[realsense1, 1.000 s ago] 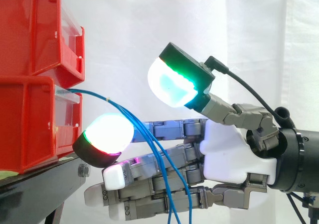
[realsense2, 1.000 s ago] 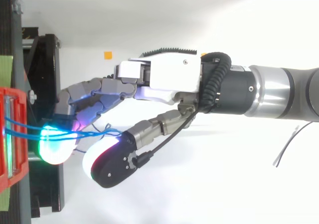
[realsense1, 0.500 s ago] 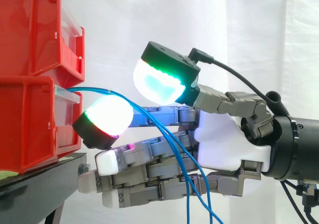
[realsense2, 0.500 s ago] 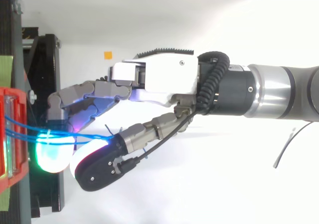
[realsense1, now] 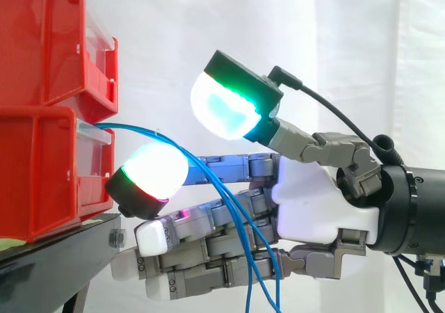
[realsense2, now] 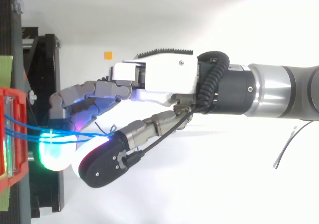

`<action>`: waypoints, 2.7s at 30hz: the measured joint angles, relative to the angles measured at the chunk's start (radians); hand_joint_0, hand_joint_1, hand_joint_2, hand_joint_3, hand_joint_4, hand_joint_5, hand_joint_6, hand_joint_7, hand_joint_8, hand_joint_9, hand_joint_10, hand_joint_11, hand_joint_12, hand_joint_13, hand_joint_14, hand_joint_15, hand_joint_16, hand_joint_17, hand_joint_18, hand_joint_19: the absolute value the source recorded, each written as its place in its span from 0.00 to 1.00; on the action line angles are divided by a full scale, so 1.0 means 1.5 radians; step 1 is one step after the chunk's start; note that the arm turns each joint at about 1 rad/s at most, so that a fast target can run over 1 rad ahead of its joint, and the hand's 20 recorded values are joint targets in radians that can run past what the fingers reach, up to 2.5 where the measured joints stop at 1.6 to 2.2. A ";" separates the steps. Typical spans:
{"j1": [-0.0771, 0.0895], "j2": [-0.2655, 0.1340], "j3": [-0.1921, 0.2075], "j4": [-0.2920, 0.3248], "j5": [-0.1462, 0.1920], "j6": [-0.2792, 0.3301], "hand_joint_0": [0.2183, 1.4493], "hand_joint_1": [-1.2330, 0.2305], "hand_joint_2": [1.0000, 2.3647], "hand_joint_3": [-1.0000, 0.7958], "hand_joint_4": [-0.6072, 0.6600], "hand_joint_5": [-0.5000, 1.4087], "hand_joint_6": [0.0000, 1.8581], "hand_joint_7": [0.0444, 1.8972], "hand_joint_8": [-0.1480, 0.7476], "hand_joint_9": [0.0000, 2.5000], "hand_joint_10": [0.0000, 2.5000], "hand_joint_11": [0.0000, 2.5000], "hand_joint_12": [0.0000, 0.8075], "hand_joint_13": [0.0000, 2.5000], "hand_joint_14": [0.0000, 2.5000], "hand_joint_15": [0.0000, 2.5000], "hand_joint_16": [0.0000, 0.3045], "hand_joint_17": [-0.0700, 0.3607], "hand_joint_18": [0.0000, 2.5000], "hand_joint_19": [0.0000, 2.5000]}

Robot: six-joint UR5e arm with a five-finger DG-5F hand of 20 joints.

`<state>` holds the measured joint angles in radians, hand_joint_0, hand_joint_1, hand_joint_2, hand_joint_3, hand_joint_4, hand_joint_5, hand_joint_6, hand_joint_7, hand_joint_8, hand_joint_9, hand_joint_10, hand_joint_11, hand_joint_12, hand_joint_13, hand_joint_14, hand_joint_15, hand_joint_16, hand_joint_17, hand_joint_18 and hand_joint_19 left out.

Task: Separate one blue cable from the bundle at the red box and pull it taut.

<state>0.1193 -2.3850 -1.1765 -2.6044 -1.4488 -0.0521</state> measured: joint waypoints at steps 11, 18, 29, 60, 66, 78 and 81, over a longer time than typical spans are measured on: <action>-0.001 -0.018 0.000 0.015 -0.004 0.004 0.25 0.50 0.00 0.30 0.65 0.17 0.27 0.58 0.52 0.26 0.01 0.26 0.41 0.24 0.01 0.16 0.14 0.38 0.19 0.13; -0.003 -0.019 0.000 0.020 -0.005 0.005 0.26 0.49 0.00 0.31 0.66 0.17 0.27 0.58 0.52 0.27 0.01 0.28 0.41 0.29 0.01 0.21 0.13 0.37 0.21 0.15; -0.011 -0.020 0.004 0.024 -0.016 0.006 0.27 0.46 0.01 0.33 0.66 0.17 0.27 0.58 0.51 0.28 0.01 0.31 0.41 0.31 0.01 0.24 0.13 0.37 0.24 0.16; -0.026 -0.020 0.005 0.048 -0.069 0.003 0.29 0.46 0.01 0.34 0.65 0.17 0.27 0.57 0.51 0.30 0.01 0.32 0.41 0.32 0.01 0.25 0.13 0.37 0.25 0.16; -0.029 -0.020 0.005 0.049 -0.075 0.006 0.29 0.46 0.01 0.34 0.65 0.17 0.27 0.57 0.51 0.30 0.01 0.32 0.42 0.32 0.01 0.24 0.13 0.37 0.25 0.16; -0.037 -0.020 0.005 0.052 -0.085 0.005 0.29 0.46 0.01 0.34 0.66 0.17 0.27 0.57 0.51 0.30 0.01 0.32 0.41 0.32 0.01 0.24 0.13 0.37 0.25 0.16; -0.039 -0.020 0.005 0.053 -0.088 0.005 0.29 0.46 0.01 0.35 0.66 0.17 0.27 0.58 0.51 0.30 0.01 0.32 0.41 0.32 0.01 0.24 0.13 0.37 0.25 0.17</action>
<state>0.0611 -2.4145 -1.1693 -2.5253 -1.5807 -0.0444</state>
